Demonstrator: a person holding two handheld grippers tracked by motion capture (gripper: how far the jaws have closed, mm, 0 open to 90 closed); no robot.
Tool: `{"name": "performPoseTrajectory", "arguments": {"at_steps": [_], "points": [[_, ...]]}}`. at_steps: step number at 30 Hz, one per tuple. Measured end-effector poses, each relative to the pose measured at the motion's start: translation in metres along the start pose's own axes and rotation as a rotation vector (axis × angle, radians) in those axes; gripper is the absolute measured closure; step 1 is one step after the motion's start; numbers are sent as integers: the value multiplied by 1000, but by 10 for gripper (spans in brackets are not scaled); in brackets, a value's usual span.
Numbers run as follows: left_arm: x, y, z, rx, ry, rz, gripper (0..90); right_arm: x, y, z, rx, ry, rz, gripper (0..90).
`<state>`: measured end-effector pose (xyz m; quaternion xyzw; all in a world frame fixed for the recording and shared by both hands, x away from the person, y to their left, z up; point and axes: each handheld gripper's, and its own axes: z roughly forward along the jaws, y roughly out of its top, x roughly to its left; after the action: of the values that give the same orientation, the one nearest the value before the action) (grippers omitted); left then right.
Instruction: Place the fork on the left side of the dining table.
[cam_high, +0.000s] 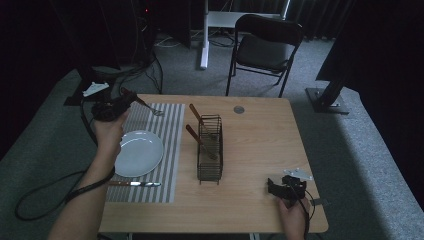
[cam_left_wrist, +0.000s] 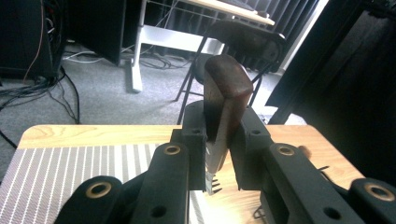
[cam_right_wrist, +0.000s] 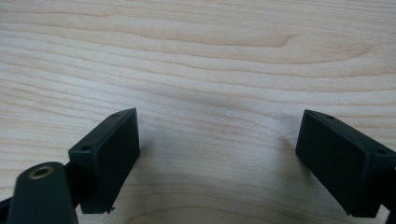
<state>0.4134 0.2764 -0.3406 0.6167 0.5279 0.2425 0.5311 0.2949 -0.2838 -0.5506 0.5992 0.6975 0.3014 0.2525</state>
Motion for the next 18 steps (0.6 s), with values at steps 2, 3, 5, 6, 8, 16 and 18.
{"name": "performPoseTrajectory", "arguments": {"at_steps": [2,3,5,6,8,16,18], "points": [[8,-4,5,-1,-1,5,772,0,0,0,0,0,0,132],[11,-6,7,0,5,5,772,0,0,0,0,0,0,131],[19,-11,12,3,5,-1,772,0,0,0,0,0,0,131],[23,-14,15,8,7,-4,772,0,0,0,0,0,0,131],[29,-19,21,20,9,-7,772,0,0,0,0,0,0,132],[49,-40,44,53,-21,-65,772,0,0,0,0,0,0,131],[55,-45,50,56,-31,-76,772,0,0,0,0,0,-1,132]]}}
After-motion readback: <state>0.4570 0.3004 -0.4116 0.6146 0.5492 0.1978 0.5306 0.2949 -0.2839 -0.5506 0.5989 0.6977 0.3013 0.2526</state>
